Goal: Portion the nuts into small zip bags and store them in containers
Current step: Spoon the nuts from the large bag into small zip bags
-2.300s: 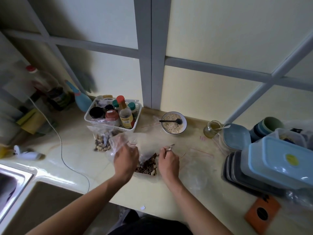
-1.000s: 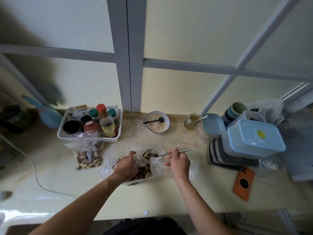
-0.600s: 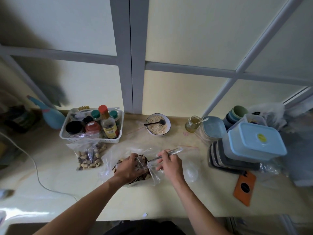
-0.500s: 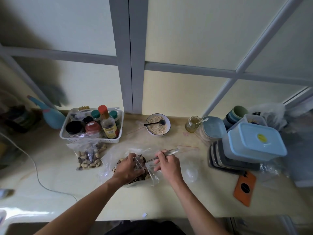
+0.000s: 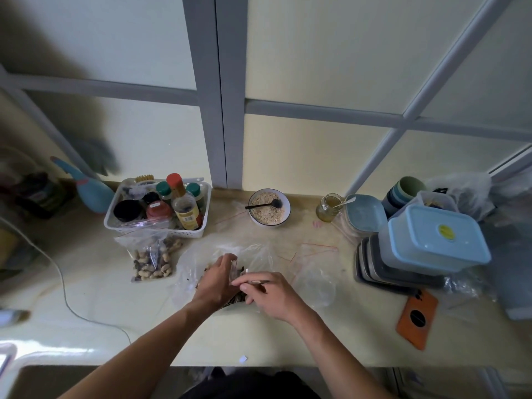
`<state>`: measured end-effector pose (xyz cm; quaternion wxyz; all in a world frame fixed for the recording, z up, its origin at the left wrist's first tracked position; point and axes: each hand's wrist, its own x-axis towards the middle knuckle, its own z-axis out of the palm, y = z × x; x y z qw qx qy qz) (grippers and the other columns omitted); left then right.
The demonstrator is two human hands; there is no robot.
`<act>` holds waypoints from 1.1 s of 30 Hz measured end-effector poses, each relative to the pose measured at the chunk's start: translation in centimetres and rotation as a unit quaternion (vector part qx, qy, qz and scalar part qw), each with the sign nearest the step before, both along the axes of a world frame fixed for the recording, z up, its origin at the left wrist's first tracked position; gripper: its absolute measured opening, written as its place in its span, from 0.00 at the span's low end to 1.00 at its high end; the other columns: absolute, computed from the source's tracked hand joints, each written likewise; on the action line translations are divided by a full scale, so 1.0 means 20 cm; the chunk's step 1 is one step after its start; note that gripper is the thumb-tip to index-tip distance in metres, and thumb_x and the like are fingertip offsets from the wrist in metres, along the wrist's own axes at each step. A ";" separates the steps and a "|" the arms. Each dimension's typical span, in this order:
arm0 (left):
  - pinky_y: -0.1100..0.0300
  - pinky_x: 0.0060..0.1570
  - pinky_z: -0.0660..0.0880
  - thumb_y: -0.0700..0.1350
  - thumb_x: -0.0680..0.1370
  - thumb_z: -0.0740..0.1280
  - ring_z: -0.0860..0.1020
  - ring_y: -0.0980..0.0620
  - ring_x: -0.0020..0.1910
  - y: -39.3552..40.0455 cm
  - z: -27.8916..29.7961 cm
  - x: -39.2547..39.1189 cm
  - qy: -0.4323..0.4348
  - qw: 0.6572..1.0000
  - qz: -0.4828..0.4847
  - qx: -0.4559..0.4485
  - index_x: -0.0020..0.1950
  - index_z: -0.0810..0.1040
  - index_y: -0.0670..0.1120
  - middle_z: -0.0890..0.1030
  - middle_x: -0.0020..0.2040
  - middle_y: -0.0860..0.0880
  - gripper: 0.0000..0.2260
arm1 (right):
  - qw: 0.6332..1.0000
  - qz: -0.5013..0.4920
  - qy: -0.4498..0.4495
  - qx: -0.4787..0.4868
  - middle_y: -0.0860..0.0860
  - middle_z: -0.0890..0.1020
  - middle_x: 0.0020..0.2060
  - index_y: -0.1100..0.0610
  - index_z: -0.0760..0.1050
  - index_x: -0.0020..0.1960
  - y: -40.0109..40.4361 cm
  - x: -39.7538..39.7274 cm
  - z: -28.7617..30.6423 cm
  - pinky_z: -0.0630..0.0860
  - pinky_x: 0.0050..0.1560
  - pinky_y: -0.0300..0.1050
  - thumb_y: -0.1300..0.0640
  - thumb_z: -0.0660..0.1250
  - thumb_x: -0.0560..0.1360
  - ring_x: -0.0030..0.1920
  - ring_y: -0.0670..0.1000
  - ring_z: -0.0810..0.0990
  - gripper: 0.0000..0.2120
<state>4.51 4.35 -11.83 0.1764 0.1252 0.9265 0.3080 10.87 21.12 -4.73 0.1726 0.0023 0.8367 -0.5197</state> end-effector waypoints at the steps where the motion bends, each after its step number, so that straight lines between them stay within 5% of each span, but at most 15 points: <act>1: 0.56 0.44 0.69 0.53 0.72 0.74 0.78 0.43 0.53 0.00 0.00 0.01 0.004 1.000 0.008 0.003 0.66 0.70 0.45 0.77 0.62 0.45 0.27 | 1.000 -0.002 0.017 0.001 0.32 0.83 0.37 0.49 0.85 0.56 0.01 0.00 0.00 0.80 0.45 0.39 0.58 0.66 0.80 0.38 0.48 0.85 0.10; 6: 0.69 0.35 0.66 0.48 0.74 0.76 0.71 0.51 0.41 0.01 0.05 0.03 0.008 0.994 0.095 0.047 0.62 0.69 0.42 0.71 0.51 0.50 0.23 | 0.987 -0.074 0.142 -0.012 0.48 0.84 0.45 0.51 0.84 0.54 0.07 -0.01 -0.01 0.82 0.43 0.42 0.59 0.65 0.81 0.36 0.45 0.85 0.10; 12: 0.63 0.37 0.61 0.48 0.73 0.76 0.72 0.51 0.43 0.03 0.08 0.03 0.012 0.990 0.127 0.068 0.58 0.71 0.43 0.73 0.51 0.50 0.20 | 0.989 -0.001 0.149 0.014 0.43 0.82 0.45 0.50 0.85 0.54 0.12 0.00 -0.02 0.78 0.46 0.37 0.59 0.66 0.80 0.39 0.44 0.84 0.10; 18: 0.76 0.37 0.66 0.45 0.75 0.75 0.70 0.62 0.39 0.01 0.10 0.05 0.004 0.987 0.132 0.092 0.53 0.69 0.43 0.70 0.44 0.54 0.16 | 0.988 -0.026 0.150 -0.002 0.46 0.84 0.42 0.50 0.86 0.51 0.14 -0.01 -0.01 0.79 0.49 0.40 0.60 0.68 0.78 0.41 0.46 0.85 0.08; 23: 0.74 0.41 0.68 0.41 0.75 0.75 0.71 0.52 0.43 -0.01 0.10 0.05 -0.012 0.984 0.141 0.108 0.53 0.71 0.42 0.73 0.47 0.47 0.15 | 0.966 -0.172 0.186 -0.057 0.46 0.84 0.41 0.53 0.84 0.49 0.13 -0.02 0.00 0.78 0.35 0.41 0.62 0.65 0.81 0.33 0.49 0.84 0.10; 27: 0.72 0.46 0.72 0.32 0.76 0.70 0.70 0.47 0.50 -0.01 0.10 0.04 -0.040 0.973 0.189 0.128 0.58 0.70 0.31 0.71 0.49 0.44 0.14 | 0.938 -0.265 0.225 -0.022 0.48 0.81 0.31 0.55 0.80 0.46 0.12 -0.03 -0.01 0.78 0.34 0.41 0.62 0.62 0.83 0.31 0.47 0.82 0.10; 33: 0.68 0.34 0.69 0.39 0.79 0.69 0.70 0.53 0.37 -0.03 0.07 0.02 -0.045 0.964 0.244 0.097 0.48 0.71 0.41 0.69 0.40 0.50 0.06 | 0.967 -0.094 0.186 0.144 0.45 0.79 0.35 0.50 0.74 0.45 0.12 -0.05 -0.12 0.75 0.39 0.45 0.50 0.56 0.82 0.38 0.50 0.79 0.11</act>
